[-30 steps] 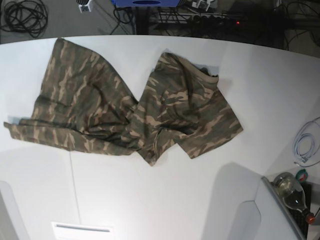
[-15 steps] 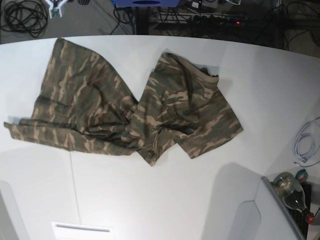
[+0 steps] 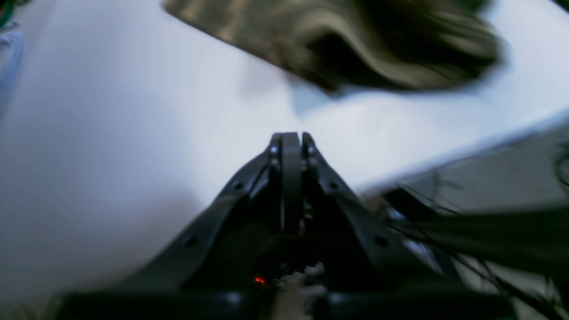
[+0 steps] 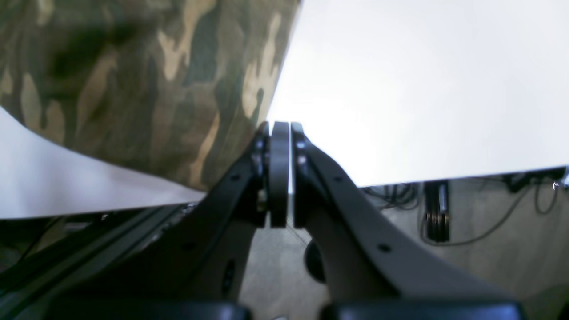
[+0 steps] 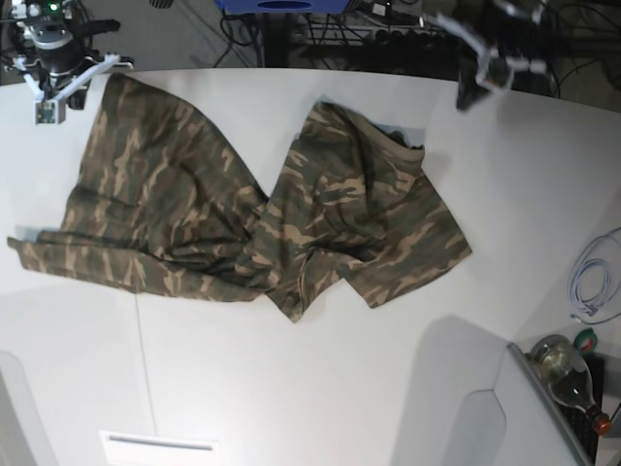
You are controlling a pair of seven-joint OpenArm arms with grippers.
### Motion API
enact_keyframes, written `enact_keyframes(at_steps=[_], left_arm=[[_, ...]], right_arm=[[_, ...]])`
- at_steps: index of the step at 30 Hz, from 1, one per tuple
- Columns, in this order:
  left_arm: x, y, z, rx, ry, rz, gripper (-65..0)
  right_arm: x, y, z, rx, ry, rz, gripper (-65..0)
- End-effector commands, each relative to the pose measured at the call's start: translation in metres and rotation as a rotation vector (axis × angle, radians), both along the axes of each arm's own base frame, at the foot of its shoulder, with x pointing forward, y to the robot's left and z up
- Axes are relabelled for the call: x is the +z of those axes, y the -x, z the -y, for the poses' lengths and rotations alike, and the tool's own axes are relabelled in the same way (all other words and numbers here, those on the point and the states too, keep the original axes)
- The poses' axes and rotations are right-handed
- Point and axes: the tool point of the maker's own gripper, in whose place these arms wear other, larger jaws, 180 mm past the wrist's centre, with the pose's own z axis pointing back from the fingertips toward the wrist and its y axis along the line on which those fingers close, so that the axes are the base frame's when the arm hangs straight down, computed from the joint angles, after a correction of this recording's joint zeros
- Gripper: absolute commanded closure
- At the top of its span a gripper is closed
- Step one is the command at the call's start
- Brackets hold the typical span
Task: Layout the t-shirt on the table in an organized manner, then fold the t-shirt properly
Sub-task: 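Grasp the shirt end with the right gripper and drag it outward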
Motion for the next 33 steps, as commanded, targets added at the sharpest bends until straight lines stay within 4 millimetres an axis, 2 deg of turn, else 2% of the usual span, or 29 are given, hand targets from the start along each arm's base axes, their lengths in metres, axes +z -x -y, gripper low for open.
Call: enact_keyframes(at_steps=[1,3,5,8,10,11,12,14,16,20,22,26,29,31,33], left_arm=[[0.016,-0.02,-0.001,0.004,-0.01,0.06,0.0],[0.019,-0.047,-0.006,0.023,-0.036,0.061,-0.5],[0.024,-0.071,-0.011,0.045,-0.053,0.074,-8.7],[0.031,-0.105,-0.015,0.056,-0.054,0.122,-8.9],[0.024,-0.128,-0.019,0.061,-0.039,0.124,-7.7],[0.015,-0.14,-0.021,0.071,-0.026,0.113,-3.1],[0.005,-0.15,-0.025,0.083,-0.019,0.096,0.0],[-0.015,-0.164,-0.033,0.121,0.006,0.057,0.0],[-0.033,-0.174,-0.039,0.148,0.016,0.019,0.0],[-0.062,-0.182,-0.049,0.192,0.031,-0.053,0.0],[-0.072,-0.181,-0.055,0.207,0.032,-0.083,0.0],[-0.083,-0.171,-0.066,0.208,0.001,-0.124,0.0],[-0.095,-0.149,-0.066,0.178,-0.058,-0.167,0.0],[-0.095,-0.135,-0.063,0.16,-0.074,-0.173,0.0],[-0.086,-0.126,-0.06,0.156,-0.063,-0.151,0.0]], right_arm=[[0.009,-0.012,0.003,0.004,0.012,0.039,-4.4],[0.012,-0.026,-0.002,0.023,0.0,0.042,-11.0],[0.015,-0.039,-0.013,0.084,-0.03,0.059,-19.2],[0.02,-0.056,-0.03,0.18,-0.069,0.091,-32.9],[0.023,-0.066,-0.034,0.201,-0.077,0.113,-38.9],[0.023,-0.07,-0.034,0.201,-0.08,0.117,-38.4],[0.019,-0.071,-0.035,0.197,-0.088,0.107,-34.8],[0.009,-0.074,-0.034,0.189,-0.102,0.075,-19.7],[-0.003,-0.077,-0.034,0.177,-0.12,0.039,0.0],[-0.035,-0.082,-0.035,0.155,-0.174,-0.033,-3.6],[-0.048,-0.088,-0.027,0.151,-0.181,-0.064,-1.1],[-0.071,-0.109,-0.004,0.131,-0.196,-0.121,-0.5],[-0.072,-0.139,0.017,0.117,-0.192,-0.122,-0.5],[-0.06,-0.171,0.031,0.109,-0.186,-0.09,-0.6],[-0.044,-0.208,0.04,0.102,-0.189,-0.034,-0.6]])
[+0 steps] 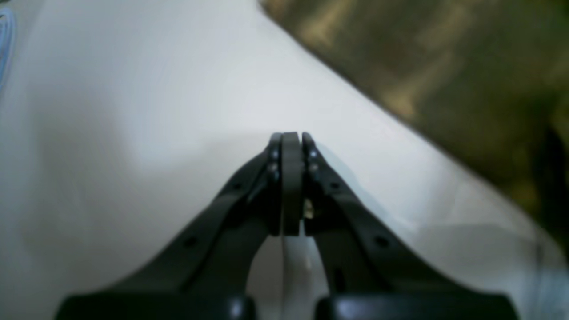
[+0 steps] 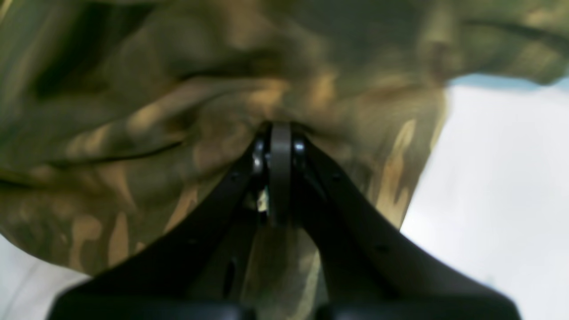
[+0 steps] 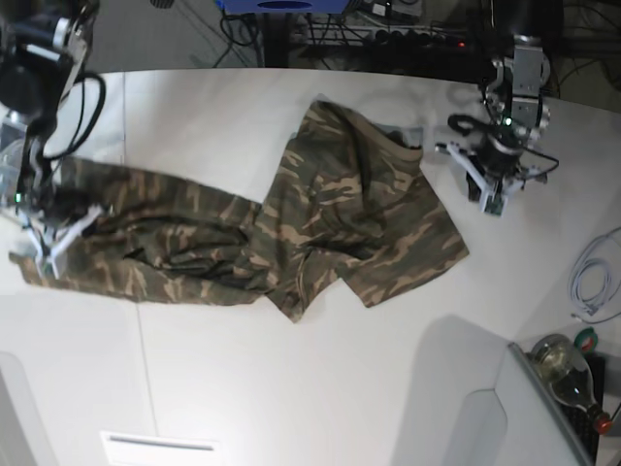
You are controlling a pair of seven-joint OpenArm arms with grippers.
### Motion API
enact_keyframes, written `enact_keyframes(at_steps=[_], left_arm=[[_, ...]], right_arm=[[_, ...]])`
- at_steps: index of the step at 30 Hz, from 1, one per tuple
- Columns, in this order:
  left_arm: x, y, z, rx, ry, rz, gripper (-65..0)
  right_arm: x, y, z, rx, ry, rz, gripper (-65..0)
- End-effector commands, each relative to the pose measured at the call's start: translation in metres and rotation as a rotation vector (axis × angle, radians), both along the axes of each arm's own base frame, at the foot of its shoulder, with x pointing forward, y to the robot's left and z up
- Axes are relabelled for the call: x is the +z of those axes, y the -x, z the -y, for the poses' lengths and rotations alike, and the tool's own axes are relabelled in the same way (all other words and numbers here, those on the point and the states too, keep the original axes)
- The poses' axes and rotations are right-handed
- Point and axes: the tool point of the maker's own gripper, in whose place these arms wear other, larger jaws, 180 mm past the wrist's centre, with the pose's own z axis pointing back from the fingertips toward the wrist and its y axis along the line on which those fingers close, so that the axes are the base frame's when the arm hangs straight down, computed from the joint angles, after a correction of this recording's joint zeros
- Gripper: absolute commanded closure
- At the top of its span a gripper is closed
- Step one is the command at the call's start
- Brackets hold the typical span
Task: Layout the t-shirt on the table in an organized manner, then fold the t-shirt properly
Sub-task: 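Grasp the shirt end with the right gripper and drag it outward, then move both grippers to the shirt's collar region and grasp it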
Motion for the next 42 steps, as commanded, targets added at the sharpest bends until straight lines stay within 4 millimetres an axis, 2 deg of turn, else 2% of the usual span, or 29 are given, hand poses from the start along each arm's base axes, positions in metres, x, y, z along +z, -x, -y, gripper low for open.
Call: enact_keyframes(at_steps=[1,2,3,5,7,8,9,11,14,17,19,21,26,27,29,31,33,37,40,42], left_arm=[[0.013,-0.001,-0.003,-0.017,-0.01,0.033,0.0],[0.019,0.004,-0.002,-0.02,-0.007,0.043,0.0],[0.027,0.008,-0.009,-0.01,-0.016,0.058,0.0],[0.046,0.023,-0.031,0.044,-0.037,0.092,0.0],[0.064,0.038,-0.056,0.105,-0.061,0.121,0.0],[0.069,0.047,-0.068,0.128,-0.077,0.124,0.0],[0.073,0.058,-0.082,0.154,-0.099,0.118,0.0],[0.081,0.077,-0.111,0.217,-0.147,0.11,0.0],[0.095,0.095,-0.144,0.309,-0.192,0.125,0.0],[0.1,0.104,-0.159,0.349,-0.209,0.127,0.0],[0.102,0.105,-0.161,0.353,-0.212,0.131,0.0],[0.102,0.103,-0.159,0.348,-0.211,0.133,0.0],[0.099,0.103,-0.156,0.354,-0.199,0.13,0.0],[0.097,0.105,-0.153,0.359,-0.19,0.129,-3.0],[0.095,0.104,-0.149,0.36,-0.181,0.132,-15.0],[0.092,0.103,-0.142,0.342,-0.156,0.128,-23.4],[0.088,0.097,-0.131,0.319,-0.118,0.13,-27.8],[0.081,0.094,-0.113,0.257,-0.061,0.111,-27.5],[0.071,0.087,-0.089,0.195,-0.03,0.092,-27.3],[0.067,0.073,-0.066,0.138,0.001,0.097,-27.2]], right_arm=[[0.017,-0.027,0.01,-0.012,0.016,0.06,-0.6],[0.025,-0.042,0.015,-0.003,0.03,0.08,-0.6],[0.032,-0.054,0.02,0.004,0.046,0.093,-0.6],[0.046,-0.071,0.025,0.015,0.077,0.118,-0.6],[0.064,-0.071,0.032,0.039,0.144,0.139,-0.8],[0.069,-0.063,0.032,0.055,0.177,0.134,-0.9],[0.077,-0.054,0.021,0.08,0.206,0.15,-1.2],[0.1,-0.033,-0.015,0.164,0.264,0.207,-6.8],[0.119,0.014,-0.102,0.365,0.262,0.279,-25.7],[0.127,0.061,-0.19,0.56,0.164,0.313,-45.2],[0.125,0.084,-0.23,0.653,0.102,0.308,-47.9],[0.125,0.094,-0.259,0.704,0.06,0.313,-47.9],[0.131,0.098,-0.295,0.656,0.017,0.337,-48.6],[0.133,0.099,-0.304,0.657,0.008,0.344,-48.8],[0.126,0.102,-0.317,0.666,0.0,0.329,-48.8],[0.117,0.103,-0.329,0.672,0.001,0.309,-48.8],[0.102,0.106,-0.337,0.672,0.016,0.276,-48.6],[0.078,0.106,-0.341,0.657,0.067,0.231,-48.6],[0.077,0.104,-0.343,0.637,0.078,0.233,-48.8],[0.077,0.1,-0.345,0.635,0.081,0.237,-48.3]])
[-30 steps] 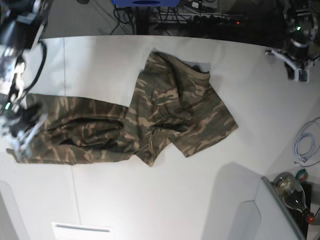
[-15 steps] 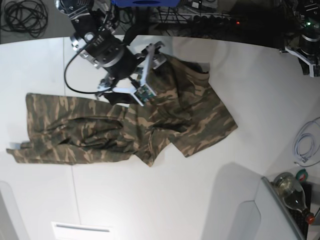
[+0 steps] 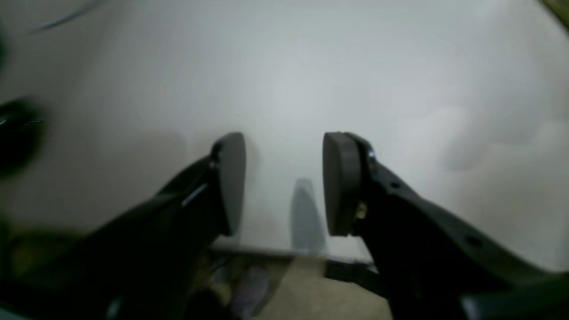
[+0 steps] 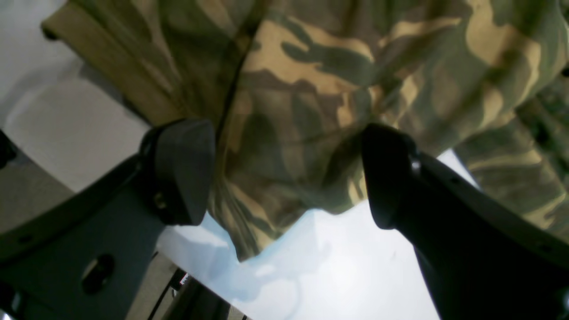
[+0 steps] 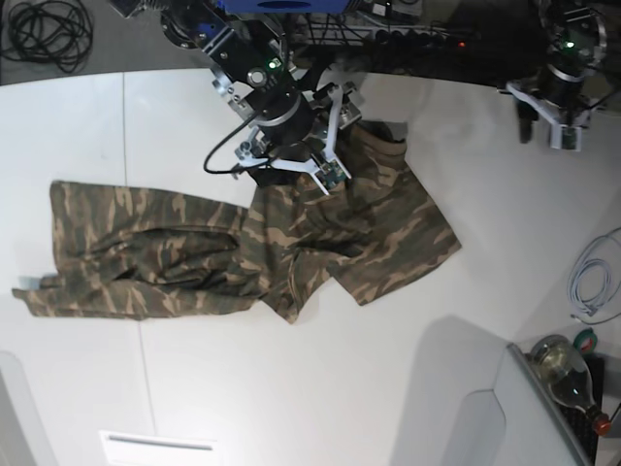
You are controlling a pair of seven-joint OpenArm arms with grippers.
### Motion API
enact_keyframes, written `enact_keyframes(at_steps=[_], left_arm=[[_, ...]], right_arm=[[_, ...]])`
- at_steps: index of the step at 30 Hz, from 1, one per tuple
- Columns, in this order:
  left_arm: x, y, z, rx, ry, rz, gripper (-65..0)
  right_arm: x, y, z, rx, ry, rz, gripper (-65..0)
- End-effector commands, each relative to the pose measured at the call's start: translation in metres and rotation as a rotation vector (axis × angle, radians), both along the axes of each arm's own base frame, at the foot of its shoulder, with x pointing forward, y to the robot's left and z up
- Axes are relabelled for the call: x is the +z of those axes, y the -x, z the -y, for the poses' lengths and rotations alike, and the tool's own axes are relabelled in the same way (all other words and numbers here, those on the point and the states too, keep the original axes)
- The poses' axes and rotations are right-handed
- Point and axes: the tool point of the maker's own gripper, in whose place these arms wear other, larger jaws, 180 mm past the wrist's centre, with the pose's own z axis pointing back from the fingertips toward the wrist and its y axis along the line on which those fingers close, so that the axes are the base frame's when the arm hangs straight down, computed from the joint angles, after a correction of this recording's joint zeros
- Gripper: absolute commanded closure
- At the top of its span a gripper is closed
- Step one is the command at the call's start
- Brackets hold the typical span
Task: Layout the t-shirt on the table in an organized manner, then fold the t-shirt properly
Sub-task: 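Move both grippers to the shirt's collar region and grasp it, then lift the shirt with both grippers and pull it toward the robot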
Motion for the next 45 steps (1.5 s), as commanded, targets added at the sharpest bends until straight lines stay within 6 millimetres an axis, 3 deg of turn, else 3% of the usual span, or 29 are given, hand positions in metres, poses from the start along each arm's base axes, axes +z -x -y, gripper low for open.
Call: enact_keyframes(at_steps=[1,2,4,6,9,11,13,16,19,23,25,29,35,38,42,45], left_arm=[[0.014,-0.021,0.007,-0.034,-0.001,0.065,-26.2],[0.012,-0.028,0.017,-0.055,0.013,0.069,-23.9],[0.015,-0.051,0.038,-0.102,0.04,0.102,-12.7],[0.02,-0.08,0.068,-0.168,0.073,0.143,0.0],[0.017,-0.117,0.106,-0.25,0.108,0.14,0.0],[0.01,-0.14,0.119,-0.253,0.107,0.121,0.0],[-0.004,-0.159,0.133,-0.258,0.105,0.09,0.0],[-0.05,-0.17,0.141,-0.247,0.067,-0.034,0.0],[-0.088,-0.164,0.14,-0.262,0.007,-0.162,0.0],[-0.096,-0.154,0.132,-0.261,-0.02,-0.132,0.0],[-0.091,-0.146,0.118,-0.267,-0.05,-0.121,0.0],[-0.078,-0.123,0.111,-0.305,-0.075,-0.109,0.0],[-0.061,-0.078,0.12,-0.319,-0.054,-0.104,0.0],[-0.046,-0.066,0.133,-0.341,-0.034,-0.07,0.0],[-0.022,-0.073,0.146,-0.368,-0.021,-0.002,0.0],[-0.006,-0.087,0.153,-0.371,-0.016,0.053,0.0]], right_arm=[[0.011,-0.011,-0.01,-0.014,-0.034,0.039,-48.2],[0.009,-0.011,-0.011,-0.016,-0.033,0.032,-48.0],[0.003,-0.014,-0.009,-0.016,-0.015,0.027,-46.1],[-0.003,-0.014,-0.006,-0.015,0.001,0.014,-37.1],[-0.006,-0.013,-0.005,-0.018,0.005,0.009,-19.4],[-0.006,-0.017,0.005,-0.056,0.003,0.005,-7.1],[-0.005,-0.018,0.012,-0.089,-0.004,0.001,-1.1],[0.007,-0.019,0.02,-0.126,-0.032,0.016,-0.8],[0.019,-0.026,0.043,-0.179,-0.035,0.049,-0.8],[0.027,-0.045,0.095,-0.298,0.002,0.09,-0.6],[0.027,-0.055,0.129,-0.389,0.026,0.101,-0.6],[0.028,-0.065,0.193,-0.525,0.088,0.118,-0.5],[0.029,-0.064,0.26,-0.665,0.116,0.104,-0.5],[0.027,-0.058,0.295,-0.734,0.14,0.092,-0.5],[0.015,-0.056,0.332,-0.8,0.165,0.055,-0.5],[0.012,-0.055,0.341,-0.801,0.165,0.039,-0.5]])
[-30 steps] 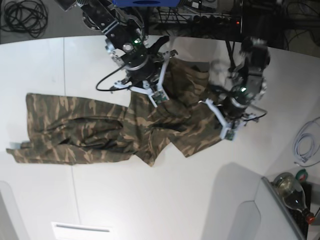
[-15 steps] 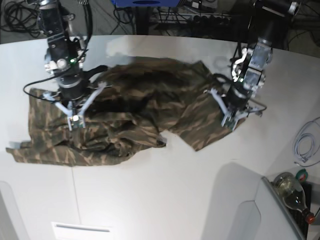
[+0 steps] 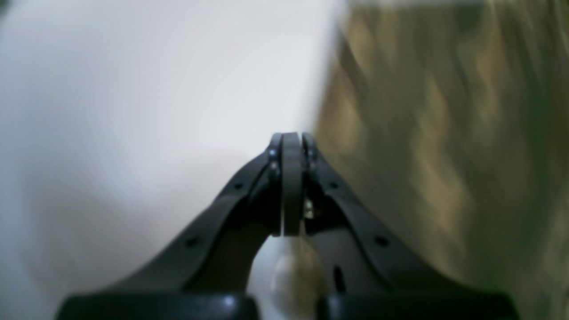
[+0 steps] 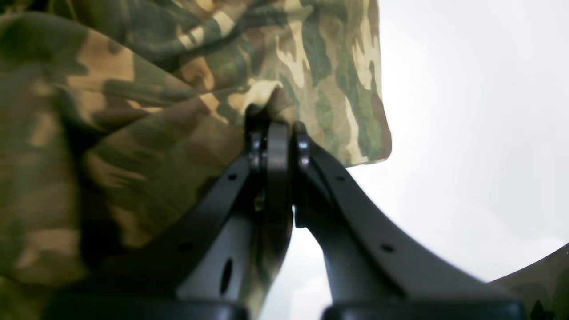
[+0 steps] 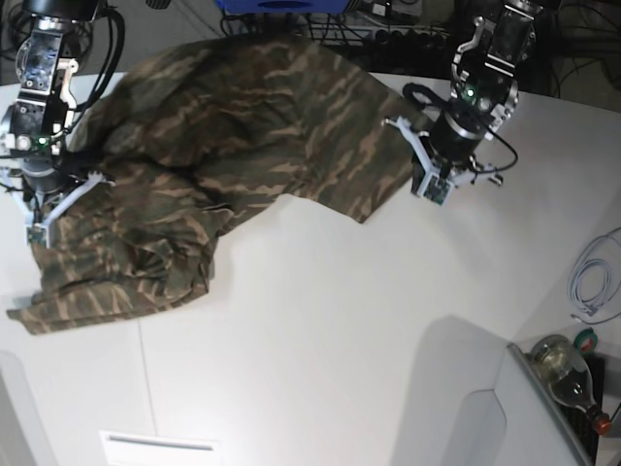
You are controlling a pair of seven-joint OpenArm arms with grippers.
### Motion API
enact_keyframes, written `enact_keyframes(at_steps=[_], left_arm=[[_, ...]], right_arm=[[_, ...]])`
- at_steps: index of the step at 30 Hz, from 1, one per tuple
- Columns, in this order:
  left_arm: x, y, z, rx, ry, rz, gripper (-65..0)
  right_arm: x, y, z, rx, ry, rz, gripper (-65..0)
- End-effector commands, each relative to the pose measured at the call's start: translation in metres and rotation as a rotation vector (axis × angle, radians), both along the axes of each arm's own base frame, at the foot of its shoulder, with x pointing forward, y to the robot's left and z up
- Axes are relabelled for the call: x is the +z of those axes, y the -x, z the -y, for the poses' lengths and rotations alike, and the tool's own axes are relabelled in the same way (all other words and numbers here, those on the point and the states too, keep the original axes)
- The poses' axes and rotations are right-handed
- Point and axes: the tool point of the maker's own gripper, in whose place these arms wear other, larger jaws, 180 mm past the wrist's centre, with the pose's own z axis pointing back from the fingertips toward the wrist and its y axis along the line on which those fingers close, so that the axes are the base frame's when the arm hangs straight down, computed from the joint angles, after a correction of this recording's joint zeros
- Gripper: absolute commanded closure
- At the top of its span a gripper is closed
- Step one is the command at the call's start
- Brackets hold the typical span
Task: Layout the t-shirt on the table in an organized manner, then fold the t-shirt properly
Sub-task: 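Lift the shirt with both grippers and pull it toward the robot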
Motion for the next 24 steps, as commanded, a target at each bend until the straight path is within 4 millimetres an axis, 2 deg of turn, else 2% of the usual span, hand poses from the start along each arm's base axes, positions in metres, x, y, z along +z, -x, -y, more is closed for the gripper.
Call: enact_keyframes(at_steps=[1,3,6,9,11,13,18,22,24], left_arm=[[0.015,-0.017,0.002,0.0,0.005,0.06,0.0],[0.015,-0.034,0.018,0.02,0.045,0.078,0.0],[-0.01,-0.048,0.031,0.039,0.023,0.023,0.0],[-0.036,-0.042,0.059,-0.04,-0.056,-0.032,0.0],[-0.041,-0.034,0.074,-0.098,-0.095,-0.038,0.0],[-0.048,-0.021,0.085,-0.136,-0.112,-0.053,0.0],[-0.058,-0.003,0.081,-0.139,-0.128,-0.088,0.0],[-0.06,0.002,0.079,-0.137,-0.129,-0.095,0.0],[-0.048,-0.005,0.083,-0.137,-0.117,-0.06,0.0]], right_arm=[[0.011,-0.011,0.003,0.016,0.011,0.044,-0.3],[0.012,-0.013,0.004,0.016,0.013,0.048,-0.3],[0.018,-0.022,0.005,0.015,0.014,0.068,-0.3],[0.024,-0.028,0.017,0.014,0.044,0.076,-0.3],[0.028,-0.033,0.025,0.012,0.058,0.082,-0.3],[0.031,-0.029,0.042,-0.036,0.066,0.074,-0.3],[0.041,-0.02,0.075,-0.145,0.075,0.089,-0.5],[0.034,-0.018,0.073,-0.146,0.064,0.073,-1.4],[0.025,-0.018,0.065,-0.125,0.053,0.046,-7.8]])
